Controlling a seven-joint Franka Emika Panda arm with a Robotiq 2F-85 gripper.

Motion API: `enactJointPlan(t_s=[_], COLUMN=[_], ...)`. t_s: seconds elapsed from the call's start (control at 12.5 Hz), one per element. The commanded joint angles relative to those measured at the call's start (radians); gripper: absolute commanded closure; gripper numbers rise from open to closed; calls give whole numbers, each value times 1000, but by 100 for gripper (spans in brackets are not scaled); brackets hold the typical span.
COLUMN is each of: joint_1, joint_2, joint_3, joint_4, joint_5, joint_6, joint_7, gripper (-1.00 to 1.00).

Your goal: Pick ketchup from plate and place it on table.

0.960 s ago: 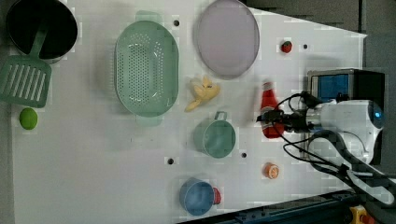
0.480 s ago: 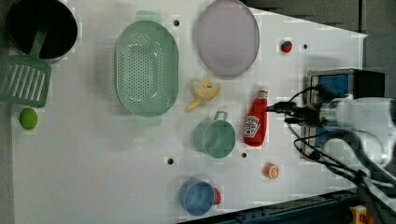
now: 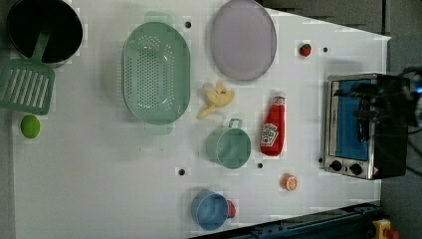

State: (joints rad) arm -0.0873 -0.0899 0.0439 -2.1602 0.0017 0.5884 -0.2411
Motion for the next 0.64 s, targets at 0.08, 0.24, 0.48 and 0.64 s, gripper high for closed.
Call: enactJointPlan(t_s=[0.08,0.24,0.48,0.64], joint_1=[-3,-2,-2,-3], joint_2=[-17,-13,-10,-8], joint_3=[-1,0,0,-1], joint_4=[131,231,340,387], joint_5=[-5,-5,-5,-6], joint_6=[-165,-280,-418,-525], joint_7=[93,152,178,178], gripper=[-100,-100,-100,-100])
